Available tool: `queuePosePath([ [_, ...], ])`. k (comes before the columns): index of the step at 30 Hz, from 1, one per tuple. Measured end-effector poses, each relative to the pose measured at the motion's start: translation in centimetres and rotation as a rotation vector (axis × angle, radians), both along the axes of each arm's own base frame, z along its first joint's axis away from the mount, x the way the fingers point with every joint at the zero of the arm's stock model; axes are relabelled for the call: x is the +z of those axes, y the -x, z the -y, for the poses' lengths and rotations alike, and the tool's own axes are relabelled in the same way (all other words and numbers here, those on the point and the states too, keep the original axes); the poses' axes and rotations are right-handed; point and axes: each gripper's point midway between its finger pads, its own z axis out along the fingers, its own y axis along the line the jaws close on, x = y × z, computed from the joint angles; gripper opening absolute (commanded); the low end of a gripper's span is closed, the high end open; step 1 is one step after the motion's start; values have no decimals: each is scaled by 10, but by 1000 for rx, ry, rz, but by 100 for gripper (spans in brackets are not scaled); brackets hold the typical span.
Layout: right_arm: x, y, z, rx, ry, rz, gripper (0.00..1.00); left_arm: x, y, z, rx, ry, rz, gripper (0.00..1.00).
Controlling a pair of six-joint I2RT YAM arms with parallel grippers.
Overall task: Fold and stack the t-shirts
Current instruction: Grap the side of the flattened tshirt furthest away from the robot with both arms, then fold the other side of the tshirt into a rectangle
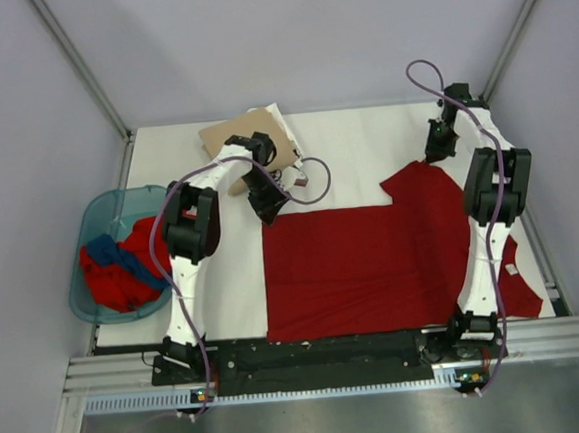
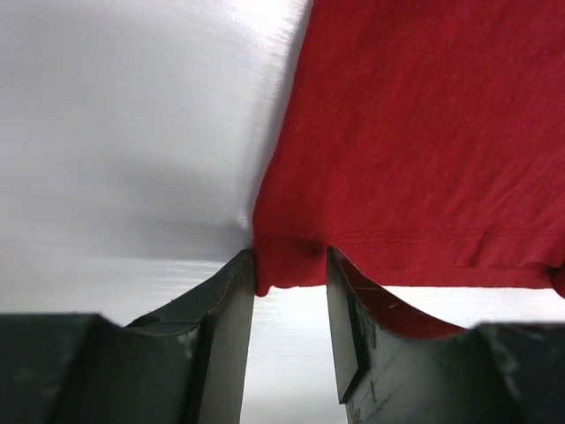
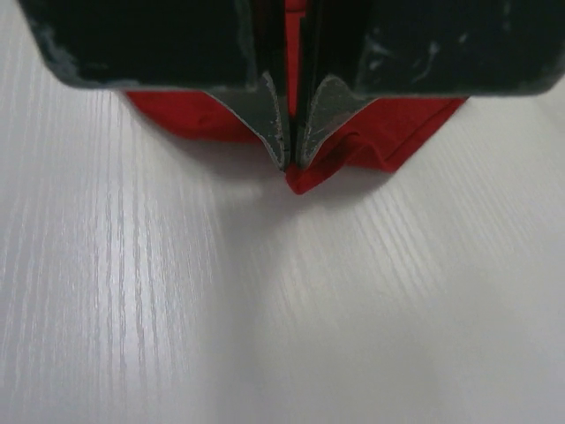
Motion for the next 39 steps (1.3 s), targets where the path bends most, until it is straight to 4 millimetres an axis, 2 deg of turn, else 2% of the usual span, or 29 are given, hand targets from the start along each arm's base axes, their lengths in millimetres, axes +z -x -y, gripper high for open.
queuePosePath([
  [2, 7, 8, -1, 0, -2, 2, 0, -1, 0, 0, -5, -8, 1, 0],
  [6, 29, 38, -5, -10, -7, 17, 0, -4, 4, 0, -15, -31, -4, 0],
  [10, 64, 84, -7, -44, 12, 58, 0, -2, 7, 0, -15, -35, 23, 0],
  [13, 95, 129, -4, -93, 40, 129, 0, 6, 17, -4, -23, -33, 82, 0],
  [16, 117, 176, 1, -159, 53, 203, 0, 26, 33, -7, -51, -15, 167, 0],
  [20, 119, 235, 13, -278, 64, 264, 0, 50, 67, 2, -159, 3, 255, 0],
  [21, 116, 249, 17, -312, 70, 269, 0, 53, 76, 3, -186, 2, 263, 0],
  [24, 112, 276, 25, -399, 86, 284, 0, 53, 93, 5, -242, -11, 275, 0],
  [28, 111, 297, 34, -505, 120, 312, 0, 48, 99, -2, -252, -25, 290, 0],
  [34, 114, 312, 60, -680, 190, 329, 0, 25, 128, -6, -329, -69, 251, 0],
  [39, 125, 324, 67, -753, 219, 376, 0, 26, 121, -11, -323, -100, 282, 0],
])
